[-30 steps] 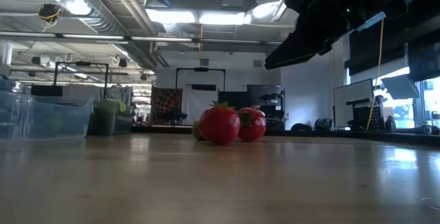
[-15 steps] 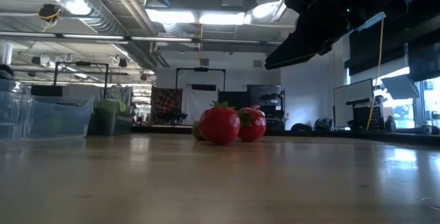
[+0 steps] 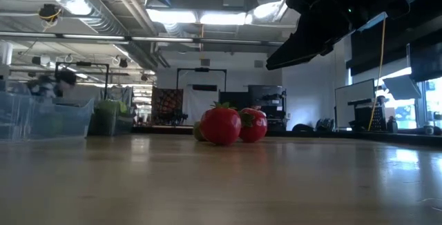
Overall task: Sort produce into baskets
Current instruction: Put the lime into the transparent bin
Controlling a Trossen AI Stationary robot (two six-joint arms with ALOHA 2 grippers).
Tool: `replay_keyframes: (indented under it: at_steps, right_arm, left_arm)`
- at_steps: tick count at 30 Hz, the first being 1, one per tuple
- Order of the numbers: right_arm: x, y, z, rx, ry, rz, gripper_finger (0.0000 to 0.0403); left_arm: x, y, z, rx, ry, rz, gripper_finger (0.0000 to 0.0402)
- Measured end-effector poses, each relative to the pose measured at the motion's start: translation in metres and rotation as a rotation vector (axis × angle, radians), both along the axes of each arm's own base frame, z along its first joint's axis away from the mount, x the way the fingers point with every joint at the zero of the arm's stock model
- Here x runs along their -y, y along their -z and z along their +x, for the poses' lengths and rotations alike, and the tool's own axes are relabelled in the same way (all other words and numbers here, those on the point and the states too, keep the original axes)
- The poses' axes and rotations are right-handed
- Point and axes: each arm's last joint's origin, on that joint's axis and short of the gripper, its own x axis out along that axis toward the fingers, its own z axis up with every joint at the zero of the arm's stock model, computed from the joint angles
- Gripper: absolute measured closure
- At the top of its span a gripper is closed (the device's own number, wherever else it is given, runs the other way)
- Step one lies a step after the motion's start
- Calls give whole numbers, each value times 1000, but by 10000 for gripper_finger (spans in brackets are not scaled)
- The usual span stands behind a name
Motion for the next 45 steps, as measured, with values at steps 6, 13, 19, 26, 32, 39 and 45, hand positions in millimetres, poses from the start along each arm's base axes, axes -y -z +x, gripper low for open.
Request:
replay_keyframes:
  at_steps: [6,13,19,26,32,39,45]
  right_arm:
    - [0,-1,1,14,13,3,146]
    - [2,-4,2,52,75,-18,146]
    - [2,-4,2,64,83,22,146]
    - [20,-6,5,92,157,106,119]
    - [47,-6,5,101,265,129,49]
    - [96,-5,-2,126,469,166,25]
    - [129,-5,-12,134,531,202,25]
  left_arm:
    - [-15,-33,15,264,48,105,62]
    - [-21,-46,31,481,114,213,62]
    - [-26,-49,38,542,207,339,62]
    - [-32,-49,41,546,271,431,62]
    - [-35,-51,42,570,258,550,62]
    - [-42,-51,46,562,267,619,62]
    - [-47,-51,49,553,250,630,62]
